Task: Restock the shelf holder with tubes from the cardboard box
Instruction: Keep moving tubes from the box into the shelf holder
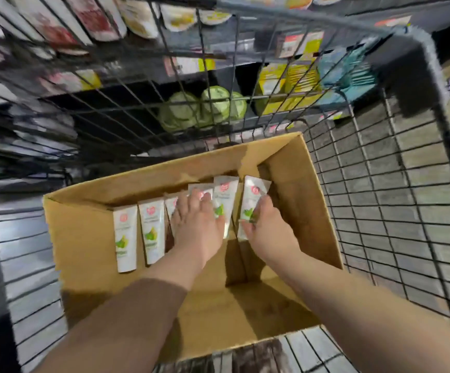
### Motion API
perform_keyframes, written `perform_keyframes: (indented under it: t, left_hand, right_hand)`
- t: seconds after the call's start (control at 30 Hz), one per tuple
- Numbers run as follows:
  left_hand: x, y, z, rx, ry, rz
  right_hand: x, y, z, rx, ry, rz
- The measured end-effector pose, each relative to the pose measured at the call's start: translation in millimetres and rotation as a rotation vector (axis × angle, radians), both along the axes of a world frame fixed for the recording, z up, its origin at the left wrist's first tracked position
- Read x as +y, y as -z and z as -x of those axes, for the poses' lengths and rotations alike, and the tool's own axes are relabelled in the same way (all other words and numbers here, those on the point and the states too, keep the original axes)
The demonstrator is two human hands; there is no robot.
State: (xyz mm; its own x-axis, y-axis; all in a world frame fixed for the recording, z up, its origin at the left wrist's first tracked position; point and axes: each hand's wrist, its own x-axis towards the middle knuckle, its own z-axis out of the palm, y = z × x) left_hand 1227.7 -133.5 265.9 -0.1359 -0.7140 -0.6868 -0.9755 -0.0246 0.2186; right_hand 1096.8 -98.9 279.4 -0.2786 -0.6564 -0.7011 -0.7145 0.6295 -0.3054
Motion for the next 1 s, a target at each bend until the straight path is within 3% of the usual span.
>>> perform_keyframes:
  t: [0.23,0.47,0.63,1.0]
  left_hand:
    - [4,26,11,0.002,-0.072,0.037]
    - [16,17,16,0.044,0.027,0.023]
    - [27,6,22,0.178,-0.12,0.135]
    - [29,-19,1,0.396,-0.472,0.007]
  right_hand:
    - [1,18,-5,0.007,0.204,0.061]
    - [3,13,3,-0.065,0.28,0.027]
    - [5,14,7,-0.096,0.37,0.0]
    - [15,-8,0,-0.222,0.28,0.044]
